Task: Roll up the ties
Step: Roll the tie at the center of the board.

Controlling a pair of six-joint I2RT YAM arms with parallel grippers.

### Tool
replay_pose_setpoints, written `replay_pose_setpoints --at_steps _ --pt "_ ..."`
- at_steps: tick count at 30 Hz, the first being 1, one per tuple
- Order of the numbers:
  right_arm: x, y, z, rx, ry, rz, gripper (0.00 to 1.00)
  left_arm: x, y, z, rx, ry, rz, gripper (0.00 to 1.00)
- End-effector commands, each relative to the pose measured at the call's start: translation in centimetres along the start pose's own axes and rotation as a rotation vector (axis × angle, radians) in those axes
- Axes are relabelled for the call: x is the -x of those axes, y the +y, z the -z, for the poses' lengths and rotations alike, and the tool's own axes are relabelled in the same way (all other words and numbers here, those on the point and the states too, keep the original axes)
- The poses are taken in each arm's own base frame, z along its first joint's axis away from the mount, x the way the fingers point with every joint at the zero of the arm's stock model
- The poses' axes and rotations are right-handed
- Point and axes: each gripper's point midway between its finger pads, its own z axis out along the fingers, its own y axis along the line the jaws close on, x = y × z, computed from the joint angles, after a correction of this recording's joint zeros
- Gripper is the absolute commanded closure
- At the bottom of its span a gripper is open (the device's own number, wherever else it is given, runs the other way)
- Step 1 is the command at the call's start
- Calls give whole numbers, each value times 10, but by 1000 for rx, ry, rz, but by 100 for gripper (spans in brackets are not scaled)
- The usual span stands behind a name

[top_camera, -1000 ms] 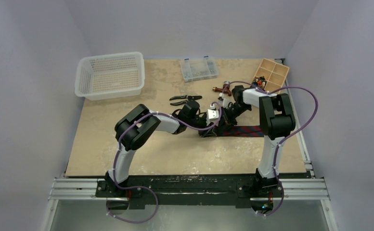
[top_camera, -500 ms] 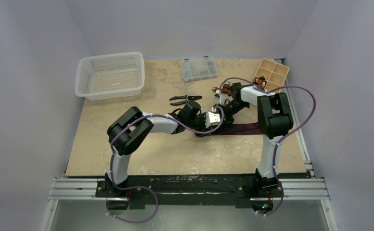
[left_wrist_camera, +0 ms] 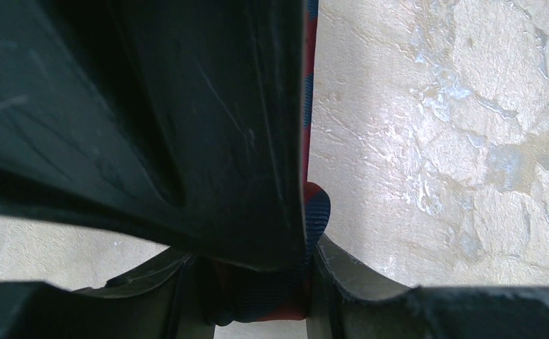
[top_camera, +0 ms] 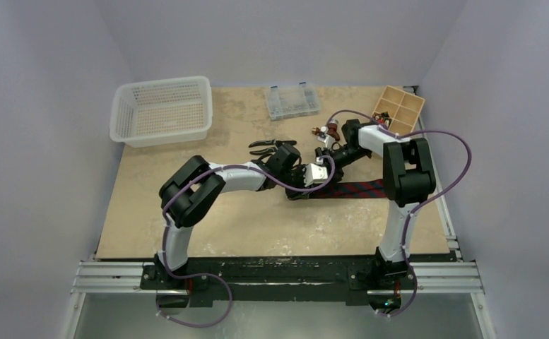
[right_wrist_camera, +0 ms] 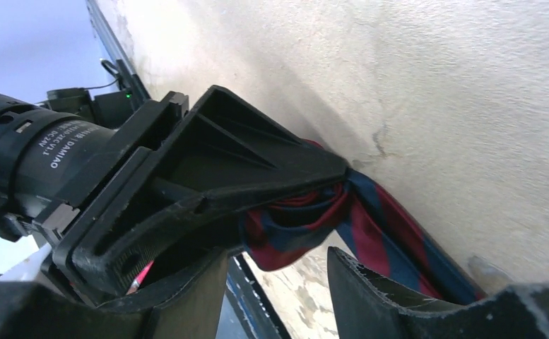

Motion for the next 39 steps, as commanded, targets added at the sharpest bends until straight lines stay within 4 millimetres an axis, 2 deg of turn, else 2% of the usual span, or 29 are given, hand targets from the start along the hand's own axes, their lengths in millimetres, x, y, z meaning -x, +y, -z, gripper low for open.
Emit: replay_pose_setpoints --at_steps 1,6,7,9,12,18,22,26,29,35,39 --pt "3 16 -6 87 -13 -11 51 -79 -27 0 -62 263 85 82" --pt "-4 -10 -10 -6 19 -22 99 -76 -29 0 -67 254 102 79" --pt "-6 -17 -8 -36 23 -25 100 -75 -29 1 -71 248 106 77" --pt "-5 -30 -2 -96 13 -29 100 -72 -29 0 -72 237 113 69" --pt "-5 -45 2 -174 16 -19 100 -61 -26 0 -72 188 121 51" --pt "-7 -72 5 -308 21 -26 100 -10 -12 8 -71 -36 115 22" --pt "-8 -85 7 -375 31 -27 100 16 -5 10 -53 -160 83 21" --pt "-10 -93 8 -429 46 4 100 28 6 11 -32 -243 145 21" --pt "-16 -95 7 -449 61 26 100 29 13 12 -25 -300 200 21" --pt "-20 -104 5 -503 67 43 100 33 0 1 -88 -441 288 22" --pt "-19 -109 7 -529 70 57 100 43 -9 -11 -82 -562 259 22"
